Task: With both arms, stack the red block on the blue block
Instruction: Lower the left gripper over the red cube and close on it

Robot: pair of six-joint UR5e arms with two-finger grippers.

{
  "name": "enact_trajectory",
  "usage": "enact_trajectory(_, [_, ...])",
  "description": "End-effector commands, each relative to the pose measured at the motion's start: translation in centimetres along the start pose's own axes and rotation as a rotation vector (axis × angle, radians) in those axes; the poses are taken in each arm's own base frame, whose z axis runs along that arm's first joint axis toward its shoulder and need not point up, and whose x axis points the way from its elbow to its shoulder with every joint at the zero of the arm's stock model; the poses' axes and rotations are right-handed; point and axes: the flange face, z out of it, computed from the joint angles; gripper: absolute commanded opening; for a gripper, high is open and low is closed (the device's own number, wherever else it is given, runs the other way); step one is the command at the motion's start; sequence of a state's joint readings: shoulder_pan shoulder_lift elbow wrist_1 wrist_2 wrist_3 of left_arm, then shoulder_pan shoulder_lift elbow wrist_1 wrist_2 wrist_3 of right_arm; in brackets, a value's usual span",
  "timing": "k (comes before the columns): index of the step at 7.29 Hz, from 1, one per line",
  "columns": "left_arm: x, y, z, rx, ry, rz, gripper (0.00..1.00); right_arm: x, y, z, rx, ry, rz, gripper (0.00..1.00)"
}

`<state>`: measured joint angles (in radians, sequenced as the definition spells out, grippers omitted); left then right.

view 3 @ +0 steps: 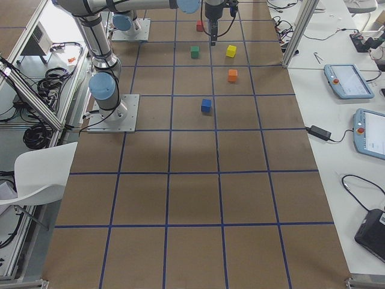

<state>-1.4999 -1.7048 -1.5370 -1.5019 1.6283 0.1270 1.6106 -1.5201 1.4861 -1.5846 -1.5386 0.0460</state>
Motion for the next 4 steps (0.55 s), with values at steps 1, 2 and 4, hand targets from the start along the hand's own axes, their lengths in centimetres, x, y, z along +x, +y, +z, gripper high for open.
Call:
enact_trajectory(1, [-6.8,-0.2,6.6,0.001,-0.009,0.032,1.00,0.0,0.0,0.0,0.000,0.000,0.000,1.00])
enact_trajectory(2, [-6.8,0.2,10.1,0.019,-0.012,0.034,1.00,0.0,0.0,0.0,0.000,0.000,0.000,1.00])
enact_trajectory(4, [-6.0,2.3,16.7,0.005,-0.011,0.113,1.00,0.0,0.0,0.0,0.000,0.000,0.000,1.00])
